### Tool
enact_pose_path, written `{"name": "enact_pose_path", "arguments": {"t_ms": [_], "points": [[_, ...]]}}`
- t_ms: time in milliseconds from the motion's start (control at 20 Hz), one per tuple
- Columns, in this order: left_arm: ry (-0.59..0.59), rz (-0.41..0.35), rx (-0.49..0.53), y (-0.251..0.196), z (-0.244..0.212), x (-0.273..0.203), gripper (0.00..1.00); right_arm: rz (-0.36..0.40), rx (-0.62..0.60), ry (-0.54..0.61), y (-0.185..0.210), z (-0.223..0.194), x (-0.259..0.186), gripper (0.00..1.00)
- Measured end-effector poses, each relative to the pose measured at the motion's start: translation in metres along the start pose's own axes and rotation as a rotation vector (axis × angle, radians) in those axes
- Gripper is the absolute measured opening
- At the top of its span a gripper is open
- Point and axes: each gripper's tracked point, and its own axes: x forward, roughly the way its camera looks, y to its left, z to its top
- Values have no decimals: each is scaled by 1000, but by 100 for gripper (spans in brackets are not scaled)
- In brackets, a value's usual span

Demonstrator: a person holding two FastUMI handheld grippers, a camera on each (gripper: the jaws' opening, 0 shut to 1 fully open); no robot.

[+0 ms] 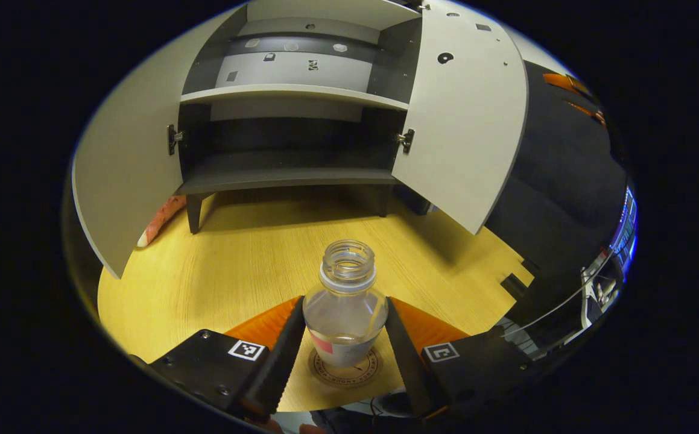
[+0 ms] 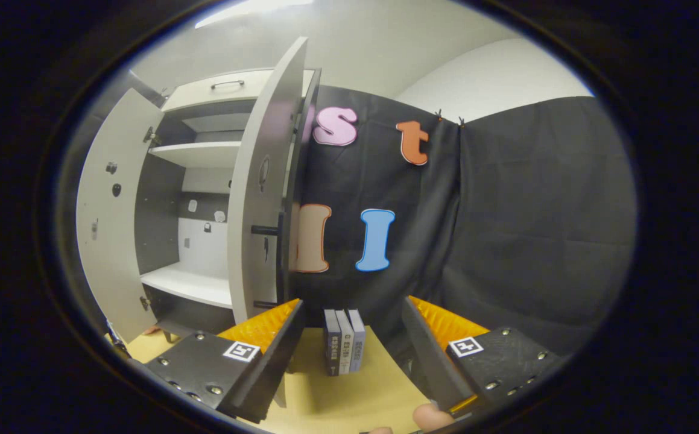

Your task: Grasp the bottle in the cabinet with the left hand and place it on the coaster, then close the right door with the right hand and the left door with the left hand.

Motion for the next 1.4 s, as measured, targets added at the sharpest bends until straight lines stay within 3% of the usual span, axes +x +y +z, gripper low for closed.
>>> {"name": "enact_pose_path", "arguments": {"t_ms": [250, 750, 1150, 1400], "points": [[39, 2, 3, -3, -2, -7, 81, 7, 1, 2, 2, -1, 1, 98], [-2, 0, 7, -14, 29, -21, 81, 13, 27, 14, 2, -9, 3, 98], [-113, -14, -17, -26, 85, -36, 81, 3, 52, 27, -4, -16, 2, 98], [-258, 13, -21, -23, 153, -56, 81, 1, 63, 36, -5, -18, 3, 98]]}}
